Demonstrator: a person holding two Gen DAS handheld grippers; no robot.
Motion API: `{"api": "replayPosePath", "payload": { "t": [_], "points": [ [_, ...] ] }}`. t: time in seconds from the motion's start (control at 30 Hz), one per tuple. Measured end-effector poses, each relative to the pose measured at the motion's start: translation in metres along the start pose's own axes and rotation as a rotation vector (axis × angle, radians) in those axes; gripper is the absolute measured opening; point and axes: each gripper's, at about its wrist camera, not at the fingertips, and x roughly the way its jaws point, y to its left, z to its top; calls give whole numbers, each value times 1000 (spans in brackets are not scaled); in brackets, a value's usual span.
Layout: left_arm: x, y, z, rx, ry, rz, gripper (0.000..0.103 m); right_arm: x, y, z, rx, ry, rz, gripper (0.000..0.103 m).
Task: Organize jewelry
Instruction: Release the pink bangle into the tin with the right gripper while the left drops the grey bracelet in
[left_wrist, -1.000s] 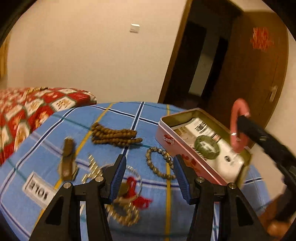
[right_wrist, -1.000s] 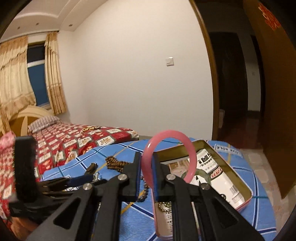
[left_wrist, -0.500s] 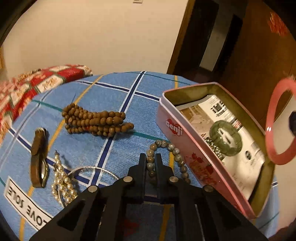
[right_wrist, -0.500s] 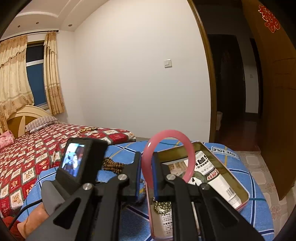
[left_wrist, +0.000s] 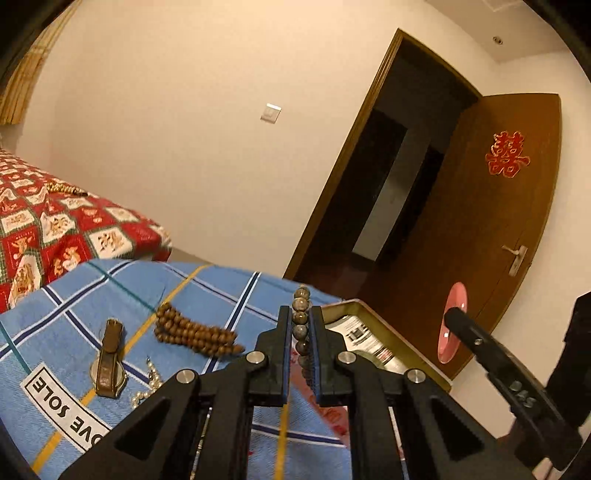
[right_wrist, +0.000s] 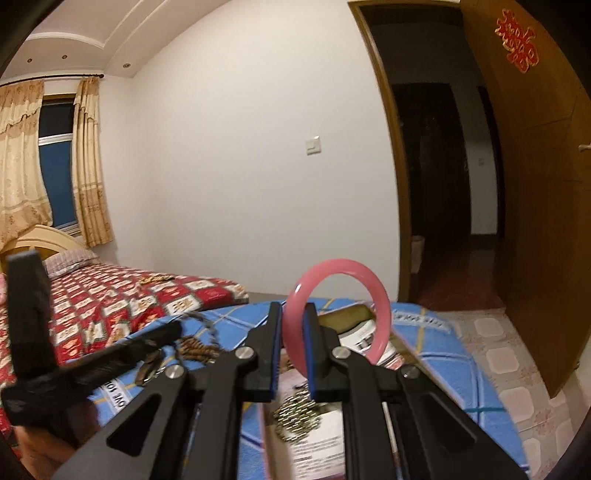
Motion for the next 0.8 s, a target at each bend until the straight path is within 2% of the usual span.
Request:
{"api": "replayPosePath", "payload": {
  "t": [0.23,0.53,0.8],
  "points": [
    [6,-25,5,61,-9,-21,7,5,-26,4,18,-15,-60,14],
    [54,-60,8,78,25,-52,8,27,-33,9,-50,0,-97,14],
    [99,-58,-8,46,105,14,8,58,-33,2,-117,94,-67,14]
  ]
}}
